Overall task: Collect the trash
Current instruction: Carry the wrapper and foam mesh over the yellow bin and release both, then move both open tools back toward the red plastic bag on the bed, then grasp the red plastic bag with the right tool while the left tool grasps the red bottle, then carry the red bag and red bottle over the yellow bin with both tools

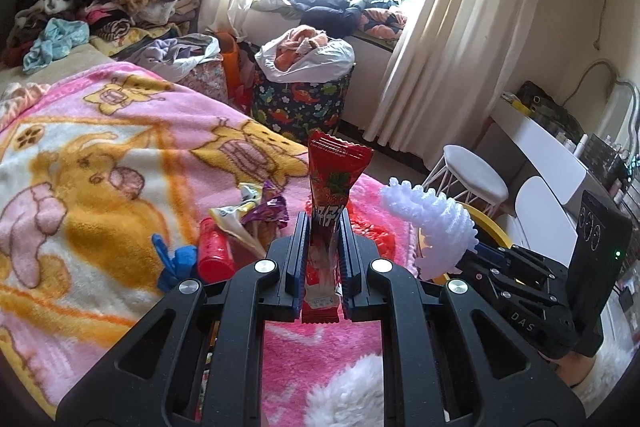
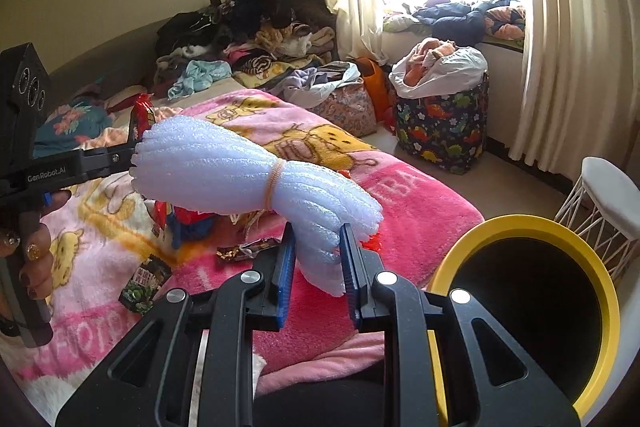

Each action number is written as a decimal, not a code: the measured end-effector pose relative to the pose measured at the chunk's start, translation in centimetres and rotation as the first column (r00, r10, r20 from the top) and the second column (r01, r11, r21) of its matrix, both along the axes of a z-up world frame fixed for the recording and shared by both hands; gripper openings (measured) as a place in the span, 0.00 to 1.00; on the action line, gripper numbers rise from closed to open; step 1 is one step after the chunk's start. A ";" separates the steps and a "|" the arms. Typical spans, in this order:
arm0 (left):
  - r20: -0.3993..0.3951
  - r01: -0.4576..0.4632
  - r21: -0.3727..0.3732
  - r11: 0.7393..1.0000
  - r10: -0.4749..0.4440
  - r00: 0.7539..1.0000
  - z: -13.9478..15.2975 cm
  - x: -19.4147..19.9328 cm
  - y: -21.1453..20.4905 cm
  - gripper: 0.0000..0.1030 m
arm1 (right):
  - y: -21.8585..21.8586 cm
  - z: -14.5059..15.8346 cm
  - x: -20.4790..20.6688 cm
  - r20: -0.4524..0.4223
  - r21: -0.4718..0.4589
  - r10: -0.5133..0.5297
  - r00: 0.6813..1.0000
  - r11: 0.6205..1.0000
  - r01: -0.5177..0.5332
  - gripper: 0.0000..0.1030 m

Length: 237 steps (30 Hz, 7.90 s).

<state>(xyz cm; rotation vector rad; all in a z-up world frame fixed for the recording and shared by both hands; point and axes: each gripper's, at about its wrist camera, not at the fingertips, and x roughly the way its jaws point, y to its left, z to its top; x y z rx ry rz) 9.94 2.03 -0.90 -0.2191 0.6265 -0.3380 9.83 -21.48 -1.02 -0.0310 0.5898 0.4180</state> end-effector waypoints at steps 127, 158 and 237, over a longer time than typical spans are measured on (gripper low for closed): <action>-0.017 0.225 0.178 0.958 -0.226 0.974 -4.8 2.8 -19.1 0.88 | -20.0 -5.4 0.7 -0.218 0.183 -0.522 0.825 0.808 0.560 0.57; 0.079 -0.093 0.185 0.978 0.080 0.994 -2.4 3.1 -5.2 0.89 | -8.3 -1.5 1.6 -0.110 0.147 -0.273 0.956 0.946 0.288 0.67; -0.092 -0.160 0.156 0.975 0.175 0.980 -5.1 3.9 4.0 0.25 | 2.2 -6.4 6.7 -0.274 0.038 -0.068 0.959 0.996 0.081 0.20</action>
